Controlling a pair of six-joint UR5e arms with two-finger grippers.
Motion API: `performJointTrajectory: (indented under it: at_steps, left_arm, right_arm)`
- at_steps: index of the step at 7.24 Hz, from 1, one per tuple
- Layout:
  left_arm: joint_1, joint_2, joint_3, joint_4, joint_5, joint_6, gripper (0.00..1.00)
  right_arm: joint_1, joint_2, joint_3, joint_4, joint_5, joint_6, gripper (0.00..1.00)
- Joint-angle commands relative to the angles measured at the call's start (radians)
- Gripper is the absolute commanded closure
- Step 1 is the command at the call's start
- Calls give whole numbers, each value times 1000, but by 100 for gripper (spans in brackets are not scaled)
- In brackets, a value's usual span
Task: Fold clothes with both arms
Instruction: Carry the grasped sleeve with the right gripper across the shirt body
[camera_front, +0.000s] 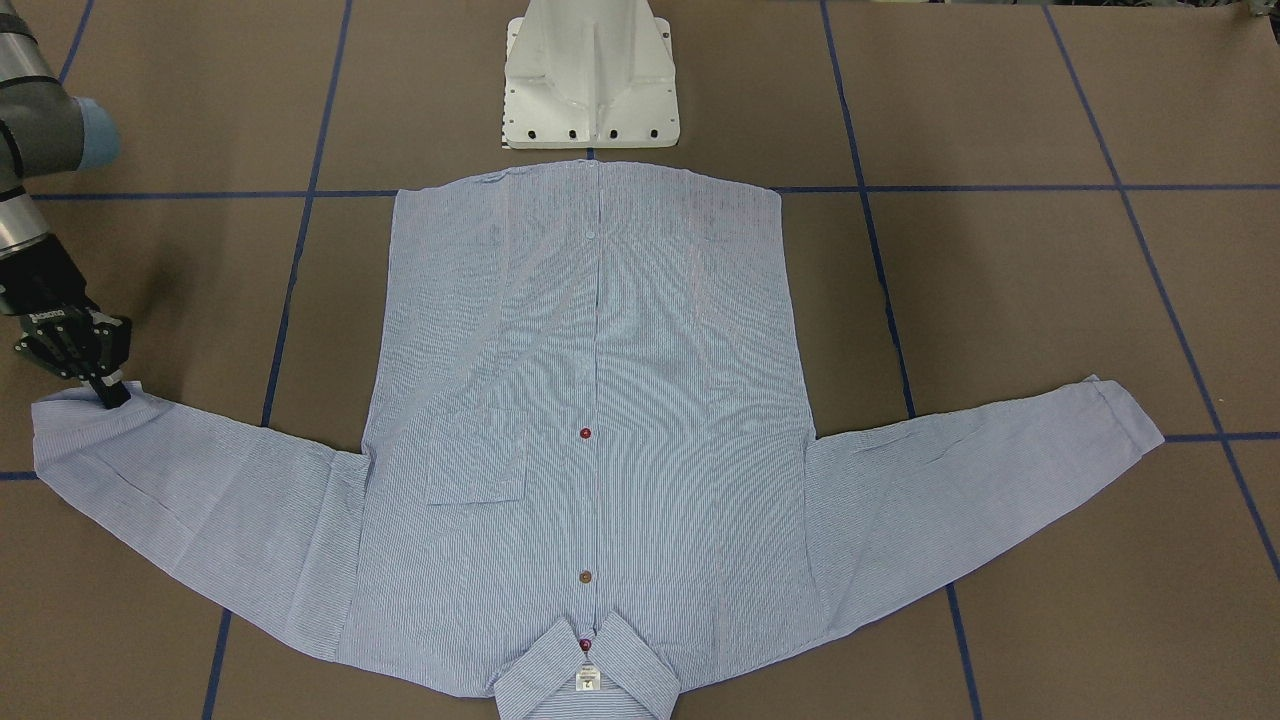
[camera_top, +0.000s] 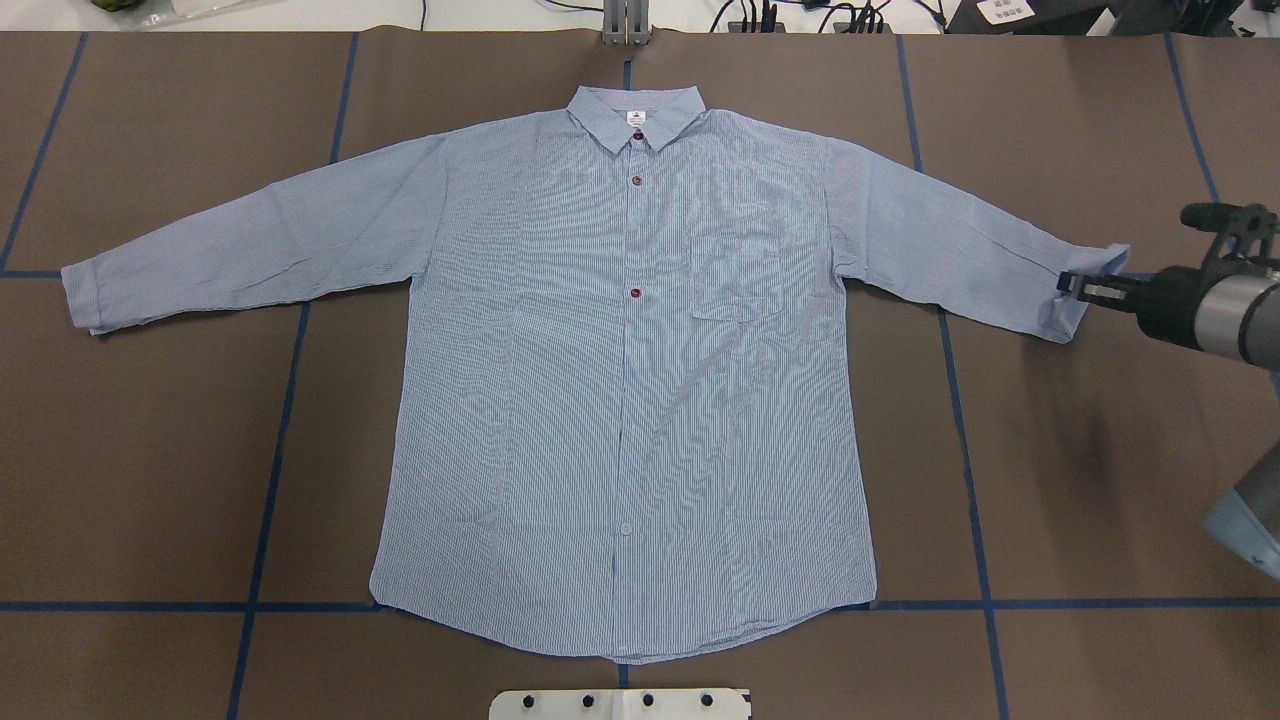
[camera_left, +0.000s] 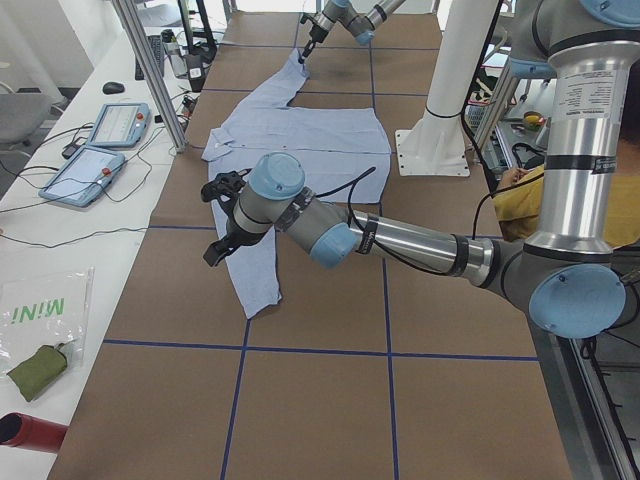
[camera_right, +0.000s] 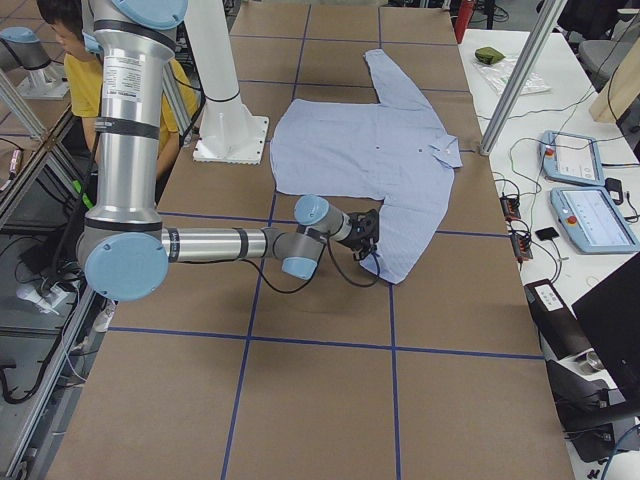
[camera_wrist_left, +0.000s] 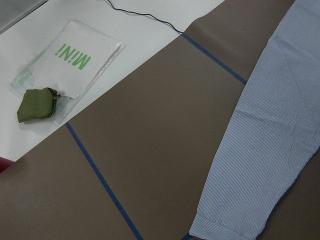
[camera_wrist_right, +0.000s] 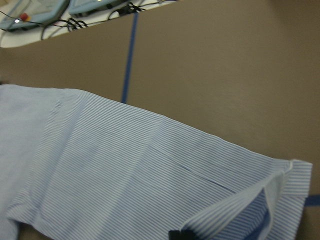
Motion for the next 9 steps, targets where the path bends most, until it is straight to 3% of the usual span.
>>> performJointTrajectory:
  at_steps: [1, 3, 4, 5, 6, 7, 9]
  left_arm:
    - [0, 2, -2, 0, 0, 0, 0]
    - [0, 0, 1, 0, 0, -2, 0]
    - [0, 0, -2, 0, 0, -2, 0]
    - [0, 0, 0, 0, 0, -2, 0]
    - [0, 0, 1, 0, 0, -2, 0]
    - [0, 0, 4, 0, 0, -2, 0]
    - [0, 0, 4, 0, 0, -2, 0]
  right_arm:
    - [-55, 279, -103, -4, -46, 14, 100]
    - [-187, 498, -231, -2, -245, 16, 100]
    - [-218, 602, -257, -30, -288, 19, 100]
    - [-260, 697, -257, -123, -372, 96, 100]
    - [-315, 813, -268, -289, -469, 147, 100]
    - [-356, 883, -292, -382, -518, 148, 100]
    - [-409, 932, -387, -390, -539, 146, 100]
